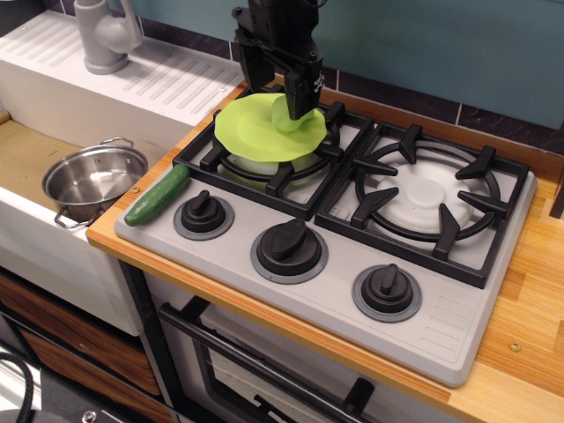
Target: Put cauliflower on plate and pickle in pot or pan in sink
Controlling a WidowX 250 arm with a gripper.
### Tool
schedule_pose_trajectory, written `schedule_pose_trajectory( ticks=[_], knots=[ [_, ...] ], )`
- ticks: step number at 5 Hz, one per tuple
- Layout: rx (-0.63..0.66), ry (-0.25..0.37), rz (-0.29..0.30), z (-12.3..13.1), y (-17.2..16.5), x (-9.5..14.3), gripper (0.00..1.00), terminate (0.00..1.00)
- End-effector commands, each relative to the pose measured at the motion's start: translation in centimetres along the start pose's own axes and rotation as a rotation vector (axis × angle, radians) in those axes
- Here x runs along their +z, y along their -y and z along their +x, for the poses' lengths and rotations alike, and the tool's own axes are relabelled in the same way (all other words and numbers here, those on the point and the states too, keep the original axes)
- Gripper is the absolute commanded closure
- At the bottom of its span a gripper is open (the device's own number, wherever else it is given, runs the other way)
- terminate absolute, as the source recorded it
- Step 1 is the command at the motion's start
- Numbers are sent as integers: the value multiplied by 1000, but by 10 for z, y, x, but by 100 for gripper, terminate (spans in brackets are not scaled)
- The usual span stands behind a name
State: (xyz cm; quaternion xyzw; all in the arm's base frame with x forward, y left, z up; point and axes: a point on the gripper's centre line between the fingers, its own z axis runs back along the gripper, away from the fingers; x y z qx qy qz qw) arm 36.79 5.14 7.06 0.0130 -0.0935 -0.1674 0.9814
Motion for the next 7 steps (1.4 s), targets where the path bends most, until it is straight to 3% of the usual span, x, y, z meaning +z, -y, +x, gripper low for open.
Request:
schedule_pose_trajectory(
  ticks=[1, 3, 6, 7],
  knots=[
    [0, 11, -5, 9, 4, 22, 0, 0],
    [-68, -68, -35, 8, -2, 52, 0, 0],
    [-68, -68, -35, 8, -2, 52, 0, 0],
    [-21, 29, 4, -14, -14, 55, 0, 0]
  ],
)
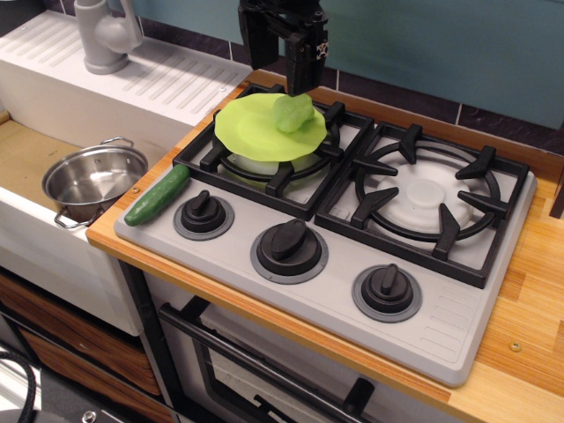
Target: Put cauliflower on plate and pickle in pot or pan in sink
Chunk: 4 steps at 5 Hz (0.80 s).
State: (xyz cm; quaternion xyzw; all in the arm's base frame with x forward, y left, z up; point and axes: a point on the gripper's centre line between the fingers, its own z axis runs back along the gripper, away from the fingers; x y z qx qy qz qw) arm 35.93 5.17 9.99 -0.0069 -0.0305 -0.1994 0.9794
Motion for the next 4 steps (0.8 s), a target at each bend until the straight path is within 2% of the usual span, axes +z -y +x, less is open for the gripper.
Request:
schedule_pose_trajectory(
  ticks=[1, 3, 4],
  knots=[
    [110, 189, 142, -32, -18, 30, 0, 0],
    [154, 236, 233, -64, -37, 32, 0, 0],
    [202, 220, 242, -77, -43, 26, 0, 0]
  ],
)
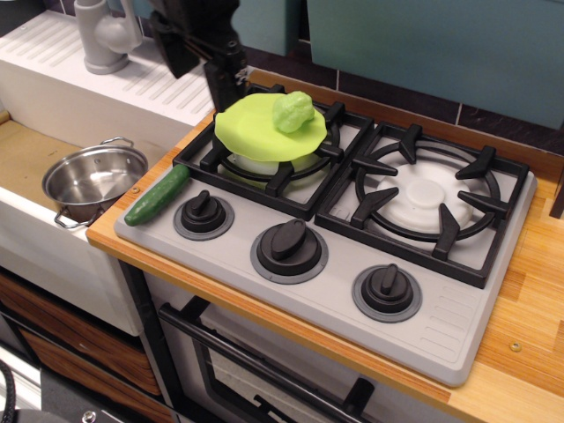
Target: Put cauliflower on plate and pickle in pot or pan in sink
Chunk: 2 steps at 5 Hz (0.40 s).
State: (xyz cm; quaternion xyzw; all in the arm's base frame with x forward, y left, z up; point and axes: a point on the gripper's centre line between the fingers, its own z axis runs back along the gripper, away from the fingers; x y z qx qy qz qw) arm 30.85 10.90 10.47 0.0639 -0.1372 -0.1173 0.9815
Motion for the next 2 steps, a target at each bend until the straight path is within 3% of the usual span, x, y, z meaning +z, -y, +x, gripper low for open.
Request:
schedule_pose_trajectory(
  ticks=[1, 2],
  knots=[
    [72, 42, 72, -17, -16, 3, 0, 0],
    [97, 58, 80, -27, -15, -9, 0, 0]
  ],
)
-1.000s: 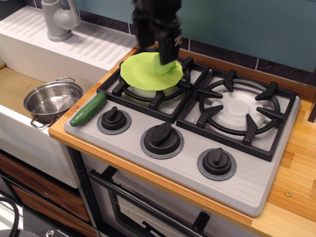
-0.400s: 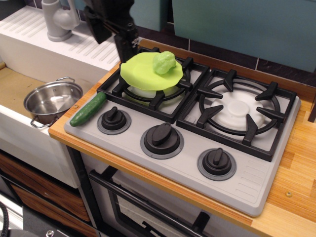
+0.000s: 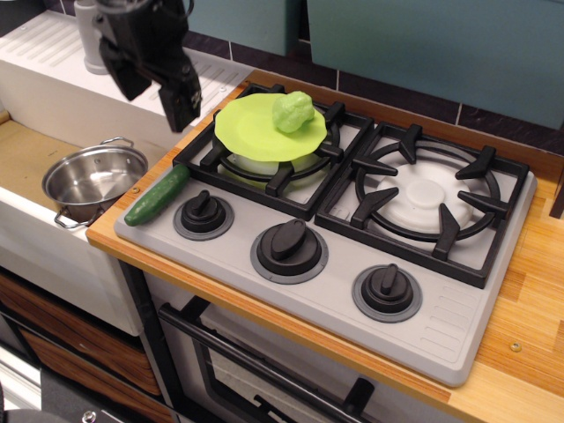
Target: Put cauliflower on plate and pickle in pot or pan in sink
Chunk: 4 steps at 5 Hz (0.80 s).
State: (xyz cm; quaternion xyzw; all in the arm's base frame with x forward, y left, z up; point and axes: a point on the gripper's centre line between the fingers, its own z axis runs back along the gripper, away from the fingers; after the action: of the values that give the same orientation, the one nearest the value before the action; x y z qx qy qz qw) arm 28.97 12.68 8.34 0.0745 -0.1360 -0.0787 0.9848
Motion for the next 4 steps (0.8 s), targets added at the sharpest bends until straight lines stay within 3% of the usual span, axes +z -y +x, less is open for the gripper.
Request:
schedule_pose_trajectory(
  ticks=[1, 4],
  knots=[
    [47, 72, 10, -3, -2, 2, 0, 0],
    [106, 84, -11, -23, 1, -21, 0, 0]
  ],
)
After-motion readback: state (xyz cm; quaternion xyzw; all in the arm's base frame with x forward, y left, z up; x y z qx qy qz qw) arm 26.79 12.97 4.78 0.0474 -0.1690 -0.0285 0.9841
